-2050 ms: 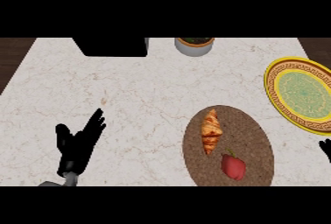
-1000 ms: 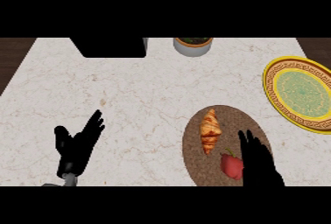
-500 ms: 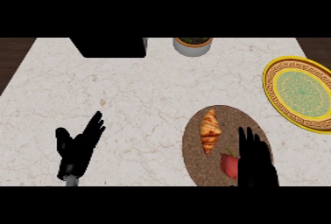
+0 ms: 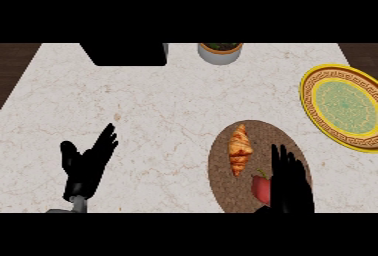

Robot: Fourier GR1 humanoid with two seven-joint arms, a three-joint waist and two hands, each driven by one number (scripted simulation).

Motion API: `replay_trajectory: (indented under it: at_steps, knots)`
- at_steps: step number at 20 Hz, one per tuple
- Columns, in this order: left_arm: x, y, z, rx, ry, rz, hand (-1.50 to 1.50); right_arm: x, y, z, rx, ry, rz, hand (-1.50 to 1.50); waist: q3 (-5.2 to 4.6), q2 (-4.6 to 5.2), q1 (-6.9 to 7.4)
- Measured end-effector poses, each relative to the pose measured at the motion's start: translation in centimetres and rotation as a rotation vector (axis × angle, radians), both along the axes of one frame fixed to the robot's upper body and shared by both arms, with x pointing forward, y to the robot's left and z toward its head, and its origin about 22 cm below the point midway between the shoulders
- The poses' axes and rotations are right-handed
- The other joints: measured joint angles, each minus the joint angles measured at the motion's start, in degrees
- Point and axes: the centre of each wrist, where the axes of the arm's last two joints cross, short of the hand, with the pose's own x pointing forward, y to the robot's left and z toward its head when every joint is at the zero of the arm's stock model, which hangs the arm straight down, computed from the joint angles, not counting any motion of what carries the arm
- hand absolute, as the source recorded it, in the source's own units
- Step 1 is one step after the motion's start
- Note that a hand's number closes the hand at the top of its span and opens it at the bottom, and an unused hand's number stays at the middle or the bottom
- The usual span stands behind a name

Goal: Pick the bell pepper from the placemat and place it in the plate

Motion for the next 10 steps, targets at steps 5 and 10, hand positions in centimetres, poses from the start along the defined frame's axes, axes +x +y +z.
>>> replay_trajectory:
  at_steps: [5,10]
  knots:
    - [-0.4,-0.5,-0.5,-0.003,-0.001,-0.003,0.0,0.0,-0.1,-1.2,-0.052,0.058,0.058,1.5,-0.11,-0.11,0.03]
    - [0.1,-0.8,-0.6,-0.007,0.001,-0.007,0.0,1.0,-0.3,-1.5,-0.088,0.043,0.082,1.5,-0.24,-0.26,0.02]
